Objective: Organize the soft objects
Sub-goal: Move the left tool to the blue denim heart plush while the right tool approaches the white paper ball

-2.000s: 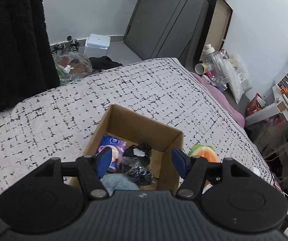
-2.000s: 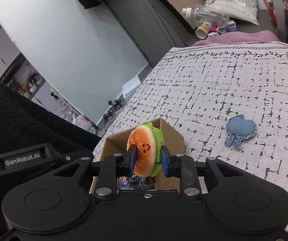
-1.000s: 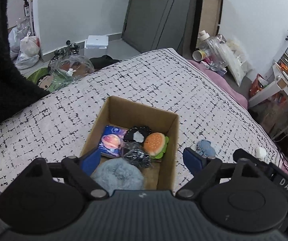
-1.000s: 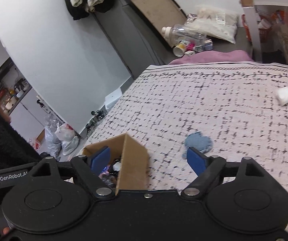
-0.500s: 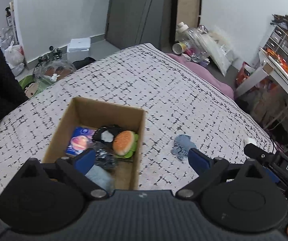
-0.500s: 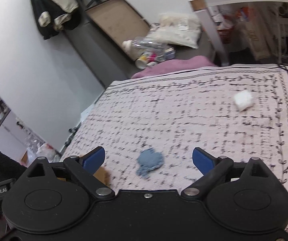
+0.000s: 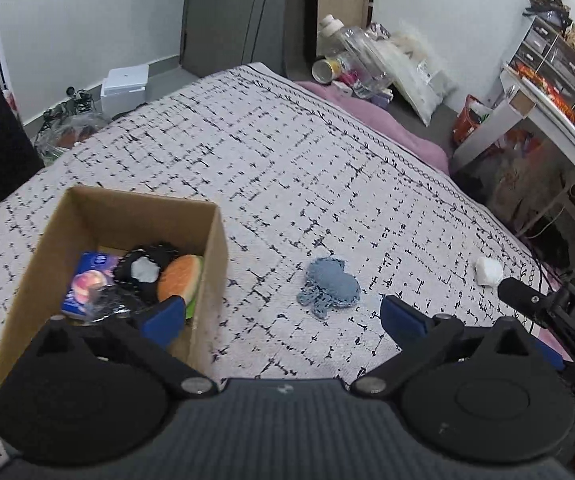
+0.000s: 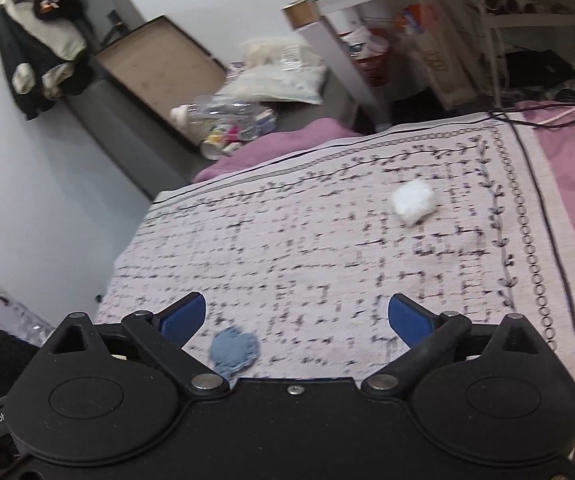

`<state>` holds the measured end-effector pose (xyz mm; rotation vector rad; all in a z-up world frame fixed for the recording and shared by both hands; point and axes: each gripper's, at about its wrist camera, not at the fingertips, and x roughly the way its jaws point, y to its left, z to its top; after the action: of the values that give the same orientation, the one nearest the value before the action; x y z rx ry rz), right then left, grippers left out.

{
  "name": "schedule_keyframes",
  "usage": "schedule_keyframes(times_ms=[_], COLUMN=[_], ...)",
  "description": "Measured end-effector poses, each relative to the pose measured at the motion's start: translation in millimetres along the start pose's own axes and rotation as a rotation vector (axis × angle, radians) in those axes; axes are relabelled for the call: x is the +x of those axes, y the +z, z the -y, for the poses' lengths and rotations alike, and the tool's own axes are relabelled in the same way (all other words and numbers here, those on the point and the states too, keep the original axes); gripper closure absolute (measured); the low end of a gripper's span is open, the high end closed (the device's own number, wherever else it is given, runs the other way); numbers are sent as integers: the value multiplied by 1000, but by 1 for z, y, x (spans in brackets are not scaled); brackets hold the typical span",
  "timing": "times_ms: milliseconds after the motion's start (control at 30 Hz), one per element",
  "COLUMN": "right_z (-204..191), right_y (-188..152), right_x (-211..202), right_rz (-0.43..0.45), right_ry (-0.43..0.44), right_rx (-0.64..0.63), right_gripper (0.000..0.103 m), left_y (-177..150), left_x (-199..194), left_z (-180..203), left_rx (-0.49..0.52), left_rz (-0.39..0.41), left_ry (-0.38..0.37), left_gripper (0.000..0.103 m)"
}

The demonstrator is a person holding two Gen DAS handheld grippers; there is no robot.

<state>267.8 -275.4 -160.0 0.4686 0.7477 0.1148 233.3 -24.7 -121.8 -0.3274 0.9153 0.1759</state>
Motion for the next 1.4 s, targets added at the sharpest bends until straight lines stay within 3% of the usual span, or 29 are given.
schedule_keyframes(times_ms=[100, 400, 933, 1167, 1267, 1333, 1400], right_z=[1, 5, 31, 37, 39, 39, 40], right_y=[2, 8, 15, 16, 18, 20, 21], right_x=[6, 41, 80, 96, 103, 108, 114], right_rz=[8, -22, -53, -10, 27, 46, 50], right_ry=[-74, -168, -212, -273, -320, -355, -370], right_rx=[-25, -62, -30, -54, -79, -100, -110], right_gripper=[0, 0, 0, 1, 2, 3, 5], left_y=[2, 2, 3, 0, 0, 0, 0], left_x=[12, 58, 118, 147, 156, 162, 165], left_z=[8, 30, 60, 62, 60, 58, 57], left_rx=[16, 33, 126, 127, 121, 105, 109], left_rz=[-14, -84, -89, -97, -100, -115, -121], left_ry=[8, 27, 37, 55, 59, 48, 49], left_gripper=[0, 1, 1, 3, 11, 23, 42])
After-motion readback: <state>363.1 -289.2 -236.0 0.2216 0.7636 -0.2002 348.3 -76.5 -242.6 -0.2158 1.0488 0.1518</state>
